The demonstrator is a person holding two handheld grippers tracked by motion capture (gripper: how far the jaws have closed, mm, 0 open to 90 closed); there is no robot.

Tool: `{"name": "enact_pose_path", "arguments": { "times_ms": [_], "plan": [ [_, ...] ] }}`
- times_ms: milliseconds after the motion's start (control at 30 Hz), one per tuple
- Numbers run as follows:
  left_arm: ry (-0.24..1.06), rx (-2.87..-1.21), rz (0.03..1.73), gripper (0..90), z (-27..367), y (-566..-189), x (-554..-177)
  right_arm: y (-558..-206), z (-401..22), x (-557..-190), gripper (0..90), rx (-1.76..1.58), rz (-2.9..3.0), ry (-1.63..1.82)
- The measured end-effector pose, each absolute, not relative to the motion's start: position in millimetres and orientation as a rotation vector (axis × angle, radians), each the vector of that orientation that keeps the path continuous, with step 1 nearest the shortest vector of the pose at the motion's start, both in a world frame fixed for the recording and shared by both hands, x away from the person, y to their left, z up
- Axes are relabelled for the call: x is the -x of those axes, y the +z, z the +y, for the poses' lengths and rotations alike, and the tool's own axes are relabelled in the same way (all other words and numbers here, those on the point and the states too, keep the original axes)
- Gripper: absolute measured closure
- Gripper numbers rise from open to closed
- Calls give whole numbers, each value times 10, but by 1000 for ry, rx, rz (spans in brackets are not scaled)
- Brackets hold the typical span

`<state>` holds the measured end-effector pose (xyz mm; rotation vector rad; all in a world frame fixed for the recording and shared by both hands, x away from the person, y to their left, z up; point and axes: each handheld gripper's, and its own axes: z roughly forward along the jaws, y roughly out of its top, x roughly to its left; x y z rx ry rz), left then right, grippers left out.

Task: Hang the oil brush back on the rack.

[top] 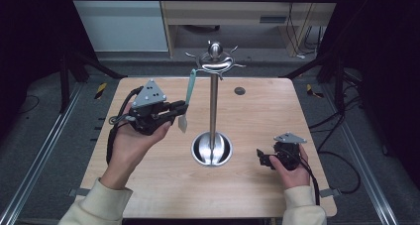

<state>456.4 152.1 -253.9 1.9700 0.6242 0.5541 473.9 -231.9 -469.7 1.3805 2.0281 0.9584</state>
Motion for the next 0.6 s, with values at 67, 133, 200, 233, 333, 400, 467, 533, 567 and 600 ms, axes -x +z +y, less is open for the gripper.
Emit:
{"name": "enact_pose_path", "arguments": {
  "times_ms": [67,133,200,233,333,400,467,533,567,600],
  "plan": [
    [556,-1972,620,815,1515,-2539,-4561,-4699,-2319,-4738,82,-1384,2027,955],
    [556,-1972,620,814,1513,-2538,-4562,-4698,-2312,-4735,82,-1392,2026,957],
    [560,-1973,621,814,1518,-2539,-4566,-4695,-2311,-4736,82,-1384,2033,961],
    [560,-1971,622,814,1522,-2541,-4566,-4697,-2306,-4739,82,-1378,2032,958],
    [563,-1967,620,812,1535,-2544,-4566,-4696,-2295,-4739,82,-1377,2039,950],
    [568,-1967,618,808,1545,-2542,-4560,-4691,-2290,-4736,82,-1382,2037,946],
    [576,-1964,616,770,1561,-2534,-4559,-4691,-2288,-4736,82,-1382,2031,951],
    [574,-1955,621,727,1571,-2533,-4569,-4693,-2288,-4738,82,-1386,2034,951],
    [574,-1945,625,692,1573,-2538,-4569,-4700,-2293,-4741,82,-1384,2036,950],
    [576,-1943,631,666,1576,-2541,-4566,-4702,-2298,-4743,82,-1384,2035,951]
  ]
}}
